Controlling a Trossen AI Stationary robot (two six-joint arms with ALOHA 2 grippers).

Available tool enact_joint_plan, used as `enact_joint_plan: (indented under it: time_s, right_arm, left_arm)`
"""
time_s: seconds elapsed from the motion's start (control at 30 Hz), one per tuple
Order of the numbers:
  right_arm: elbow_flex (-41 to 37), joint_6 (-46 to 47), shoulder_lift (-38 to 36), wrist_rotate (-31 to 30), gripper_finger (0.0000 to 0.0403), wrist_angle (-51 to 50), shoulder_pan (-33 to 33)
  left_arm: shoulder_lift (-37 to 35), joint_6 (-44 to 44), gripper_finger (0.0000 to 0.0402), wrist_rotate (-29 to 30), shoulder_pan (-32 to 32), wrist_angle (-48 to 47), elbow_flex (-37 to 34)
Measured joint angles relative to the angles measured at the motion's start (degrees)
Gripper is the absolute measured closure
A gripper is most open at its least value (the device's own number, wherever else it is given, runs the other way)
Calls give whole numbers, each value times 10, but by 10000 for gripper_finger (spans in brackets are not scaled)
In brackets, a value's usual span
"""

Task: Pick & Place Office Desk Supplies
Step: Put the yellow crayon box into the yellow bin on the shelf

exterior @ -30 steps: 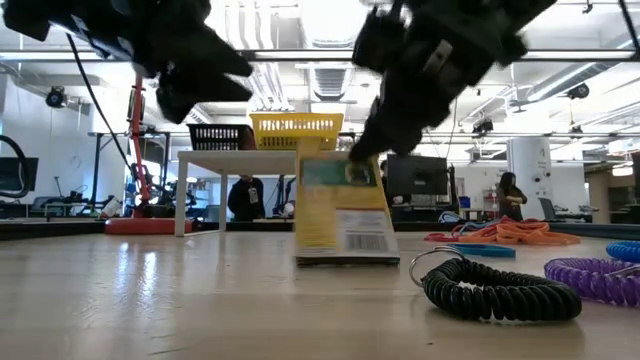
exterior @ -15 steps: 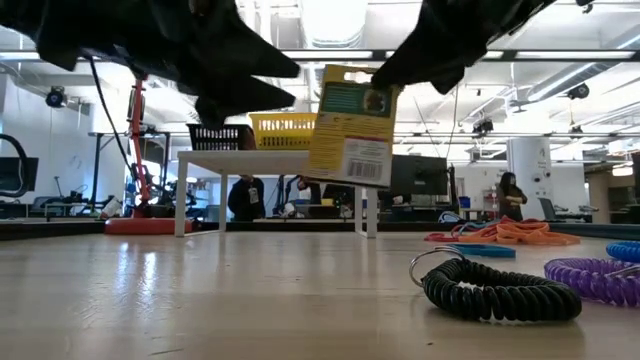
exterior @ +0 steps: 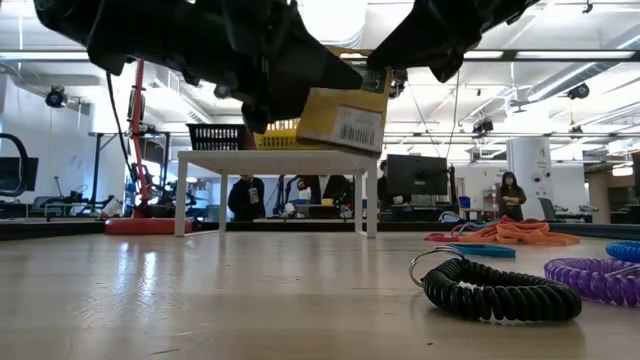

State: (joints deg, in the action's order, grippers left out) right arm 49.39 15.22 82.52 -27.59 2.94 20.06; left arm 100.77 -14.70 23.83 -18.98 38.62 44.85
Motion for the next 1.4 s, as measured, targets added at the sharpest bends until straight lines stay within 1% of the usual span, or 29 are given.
enact_joint_plan:
  time_s: [0.07,0.3,0.37,0.5,0.6,0.67,0.77,0.87,0.93,1.07,1.17,1.27,1.33,1.4]
  right_arm:
    - [0,-1,0,0,394,0,2]
    - [-1,-2,0,13,390,3,7]
    - [-1,5,0,21,376,2,7]
    - [-1,12,0,23,331,3,7]
    - [-1,13,-5,23,294,-5,7]
    - [-1,28,-20,20,275,-32,7]
    - [-4,67,-45,2,257,-90,11]
    - [-20,103,-62,-25,251,-132,21]
    - [-41,128,-71,-35,251,-135,27]
    - [-88,187,-78,-41,257,-128,40]
    - [-122,228,-79,-41,265,-113,49]
    - [-146,252,-78,-40,273,-92,58]
    - [-157,251,-74,-41,278,-70,62]
    - [-167,249,-73,-41,282,-43,62]
  left_arm:
    - [-2,2,223,0,0,-4,5]
    - [-8,13,356,1,0,-22,4]
    - [-9,14,376,-1,0,-27,4]
    - [-9,14,375,-1,0,-29,4]
    - [-9,14,356,-1,0,-29,4]
    - [-11,15,348,-1,-2,-34,4]
    - [-22,26,354,10,-6,-69,4]
    - [-44,24,367,13,-8,-131,6]
    - [-65,20,370,21,-15,-187,14]
    - [-111,12,365,65,-36,-309,53]
    - [-145,11,364,93,-48,-409,103]
    - [-165,2,364,129,-47,-508,173]
    - [-166,6,364,153,-30,-576,222]
    - [-162,13,364,162,-7,-634,266]
